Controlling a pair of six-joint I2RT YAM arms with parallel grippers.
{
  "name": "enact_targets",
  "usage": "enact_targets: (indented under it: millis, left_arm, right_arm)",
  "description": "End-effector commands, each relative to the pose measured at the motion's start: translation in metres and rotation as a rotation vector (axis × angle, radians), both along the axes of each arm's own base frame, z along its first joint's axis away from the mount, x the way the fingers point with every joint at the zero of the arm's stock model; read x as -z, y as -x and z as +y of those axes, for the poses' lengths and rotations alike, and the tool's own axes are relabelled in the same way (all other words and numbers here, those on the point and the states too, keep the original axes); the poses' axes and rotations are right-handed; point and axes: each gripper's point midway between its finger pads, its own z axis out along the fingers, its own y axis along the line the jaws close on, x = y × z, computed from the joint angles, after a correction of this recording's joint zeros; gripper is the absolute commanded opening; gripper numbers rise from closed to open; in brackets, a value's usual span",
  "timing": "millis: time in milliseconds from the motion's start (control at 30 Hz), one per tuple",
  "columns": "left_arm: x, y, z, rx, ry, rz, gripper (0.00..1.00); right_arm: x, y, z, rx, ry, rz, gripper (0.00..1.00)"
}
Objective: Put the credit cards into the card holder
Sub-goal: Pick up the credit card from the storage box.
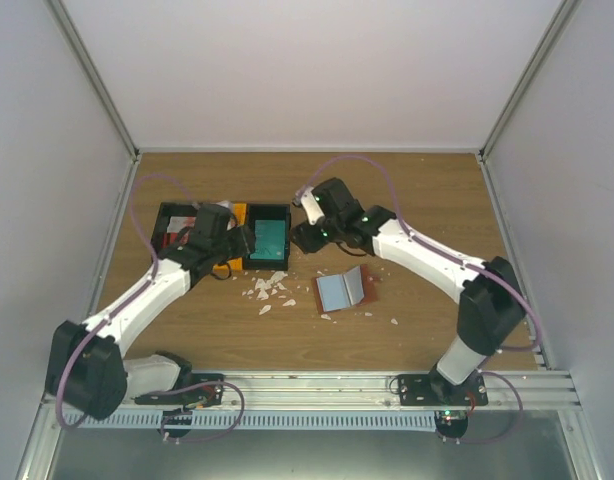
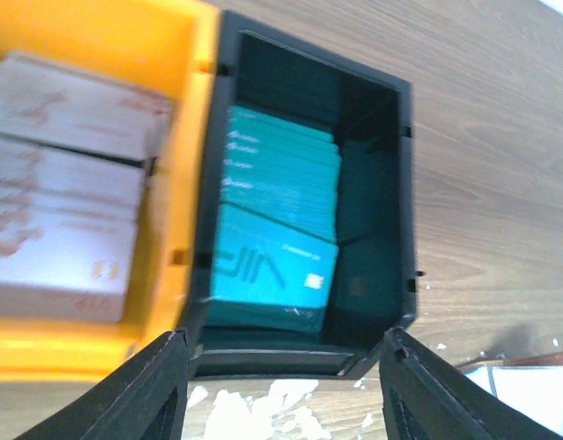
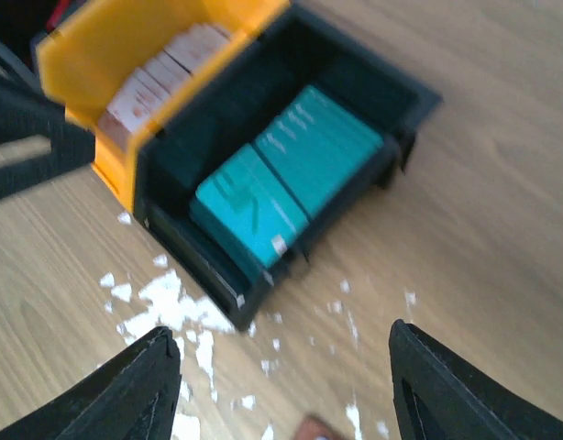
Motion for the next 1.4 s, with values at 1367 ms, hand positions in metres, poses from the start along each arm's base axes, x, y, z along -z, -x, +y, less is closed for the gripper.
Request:
enact_targets:
  millis: [1367]
  left_arm:
    - [-0.063,-0.026,-0.021,0.426,-0.062,-0.337,0.51]
  right_arm:
    - [0.005,-0.023,0.019,0.025,-0.089,0.08,0.46]
